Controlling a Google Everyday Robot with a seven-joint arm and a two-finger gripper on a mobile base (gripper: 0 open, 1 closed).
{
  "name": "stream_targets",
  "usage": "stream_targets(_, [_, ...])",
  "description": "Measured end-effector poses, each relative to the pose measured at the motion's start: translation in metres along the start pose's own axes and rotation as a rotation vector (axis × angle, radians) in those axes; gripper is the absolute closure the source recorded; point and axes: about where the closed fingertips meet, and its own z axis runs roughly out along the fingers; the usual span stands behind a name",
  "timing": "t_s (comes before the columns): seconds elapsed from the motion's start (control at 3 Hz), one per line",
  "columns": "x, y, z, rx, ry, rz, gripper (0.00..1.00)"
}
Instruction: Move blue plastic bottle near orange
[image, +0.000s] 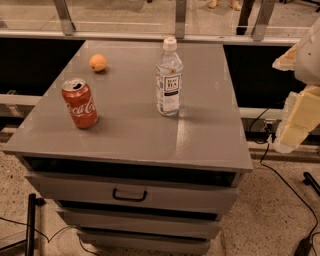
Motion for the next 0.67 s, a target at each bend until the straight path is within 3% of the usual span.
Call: stream_targets(0.67, [-0.002,-0.0024,-0.0015,0.002,-0.027,0.01,0.0])
